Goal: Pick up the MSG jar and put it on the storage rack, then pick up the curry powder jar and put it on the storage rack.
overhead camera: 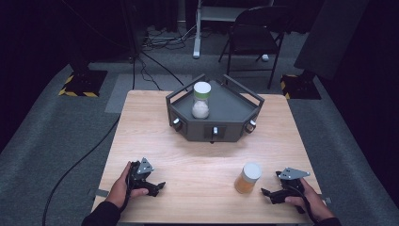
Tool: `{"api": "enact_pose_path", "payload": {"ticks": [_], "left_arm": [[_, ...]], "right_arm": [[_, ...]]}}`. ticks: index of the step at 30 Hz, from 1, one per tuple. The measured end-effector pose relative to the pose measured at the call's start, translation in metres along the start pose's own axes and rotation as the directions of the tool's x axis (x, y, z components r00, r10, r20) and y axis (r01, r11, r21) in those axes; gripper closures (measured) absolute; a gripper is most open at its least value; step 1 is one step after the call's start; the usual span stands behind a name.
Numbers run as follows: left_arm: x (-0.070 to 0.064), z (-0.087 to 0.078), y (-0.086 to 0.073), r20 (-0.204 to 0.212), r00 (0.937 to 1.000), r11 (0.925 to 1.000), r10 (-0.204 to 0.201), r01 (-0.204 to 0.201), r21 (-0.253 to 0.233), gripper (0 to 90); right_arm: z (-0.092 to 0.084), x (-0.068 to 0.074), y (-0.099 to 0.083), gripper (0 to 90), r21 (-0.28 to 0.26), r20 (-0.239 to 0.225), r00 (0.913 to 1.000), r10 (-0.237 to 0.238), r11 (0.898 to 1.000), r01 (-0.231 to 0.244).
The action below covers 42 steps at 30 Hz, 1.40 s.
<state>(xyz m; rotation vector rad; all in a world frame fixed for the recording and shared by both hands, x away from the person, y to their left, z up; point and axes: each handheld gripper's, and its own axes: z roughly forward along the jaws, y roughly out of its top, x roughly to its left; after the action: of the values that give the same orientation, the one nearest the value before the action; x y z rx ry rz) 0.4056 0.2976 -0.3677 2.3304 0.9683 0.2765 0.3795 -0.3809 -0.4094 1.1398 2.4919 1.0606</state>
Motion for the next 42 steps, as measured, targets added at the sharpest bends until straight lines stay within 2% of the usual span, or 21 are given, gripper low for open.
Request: {"api": "enact_pose_path", "payload": {"ticks": [30, 42], "left_arm": [[0.0, 0.0, 0.0, 0.001, 1.0, 1.0, -0.001, 0.001, 0.0, 0.2], [0.0005, 0.0003, 0.0001, 0.001, 1.0, 1.0, -0.001, 0.001, 0.0, 0.3]], "right_arm": [[-0.0004, 0.0005, -0.0004, 0.0, 0.0, 0.002, 1.0, 0.003, 1.0, -0.003], [-0.0023, 0.0056, -0.0024, 0.3, -0.005, 0.028, 0.9996, 0.006, 1.0, -0.006]]}}
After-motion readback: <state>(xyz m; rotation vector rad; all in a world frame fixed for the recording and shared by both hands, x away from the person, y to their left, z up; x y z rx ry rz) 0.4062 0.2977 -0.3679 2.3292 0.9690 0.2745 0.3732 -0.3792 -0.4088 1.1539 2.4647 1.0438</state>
